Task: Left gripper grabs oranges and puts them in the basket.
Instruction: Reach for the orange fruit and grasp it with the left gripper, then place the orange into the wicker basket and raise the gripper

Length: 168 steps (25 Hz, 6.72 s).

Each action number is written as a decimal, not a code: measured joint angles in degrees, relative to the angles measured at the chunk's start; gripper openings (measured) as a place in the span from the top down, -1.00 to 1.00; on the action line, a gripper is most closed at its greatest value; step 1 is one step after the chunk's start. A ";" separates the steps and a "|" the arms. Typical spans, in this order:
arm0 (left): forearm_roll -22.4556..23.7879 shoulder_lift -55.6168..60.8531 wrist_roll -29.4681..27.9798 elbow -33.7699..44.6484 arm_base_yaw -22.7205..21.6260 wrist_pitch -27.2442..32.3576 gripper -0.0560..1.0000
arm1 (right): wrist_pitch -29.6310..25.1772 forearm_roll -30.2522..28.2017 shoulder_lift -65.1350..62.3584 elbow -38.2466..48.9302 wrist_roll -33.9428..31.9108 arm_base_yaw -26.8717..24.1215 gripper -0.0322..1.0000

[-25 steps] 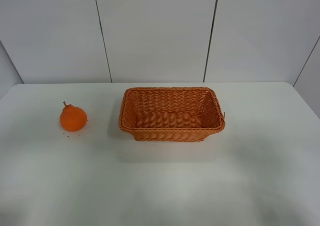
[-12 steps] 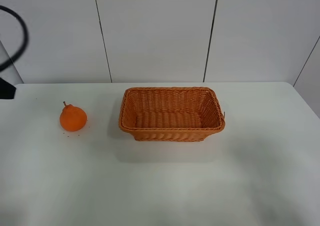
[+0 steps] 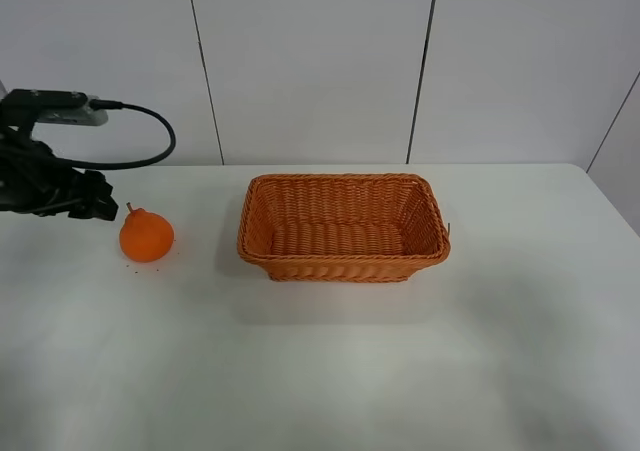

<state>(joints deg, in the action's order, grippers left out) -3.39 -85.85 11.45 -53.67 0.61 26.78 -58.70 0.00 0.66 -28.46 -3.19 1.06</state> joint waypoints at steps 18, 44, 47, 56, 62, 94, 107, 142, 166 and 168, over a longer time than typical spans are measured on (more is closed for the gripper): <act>0.02 -21.22 2.96 -14.04 0.00 -4.41 -0.71 | 0.00 0.00 0.00 0.00 0.00 0.00 -0.41; 1.99 -30.92 5.87 -14.78 0.00 -8.16 -0.71 | 0.00 0.00 0.00 0.00 -0.01 0.00 -0.41; 2.31 -30.92 5.87 -14.78 0.00 -8.08 -0.69 | 0.00 0.00 0.00 0.00 -0.01 0.00 -0.41; 2.41 -30.92 5.87 -14.97 0.00 -6.23 0.31 | 0.00 0.00 0.00 0.00 -0.01 0.00 -0.41; 2.43 -30.01 5.87 -15.22 0.00 -3.62 0.52 | 0.00 0.00 0.00 0.00 -0.01 0.00 -0.41; -4.67 -6.72 4.73 -15.49 8.80 15.65 0.54 | 0.00 0.00 0.00 0.00 -0.01 0.00 -0.41; -6.55 -9.30 -0.23 -20.48 25.54 8.11 0.54 | 0.00 0.00 0.00 0.00 -0.01 0.00 -0.41; -12.87 -27.13 2.00 -32.50 29.74 7.94 -0.46 | 0.00 0.00 0.00 0.00 -0.01 0.00 -0.41; -2.58 -27.13 -0.72 -32.50 29.11 7.87 -0.54 | 0.00 0.00 0.00 0.00 -0.01 0.00 -0.41; -0.74 -27.13 -1.34 -32.54 28.17 8.68 -0.54 | 0.00 0.00 0.00 0.00 -0.01 0.00 -0.41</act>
<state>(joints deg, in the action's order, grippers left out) -4.12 -112.98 10.11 -86.22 28.78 35.46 -58.70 0.00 0.66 -28.46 -3.21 1.06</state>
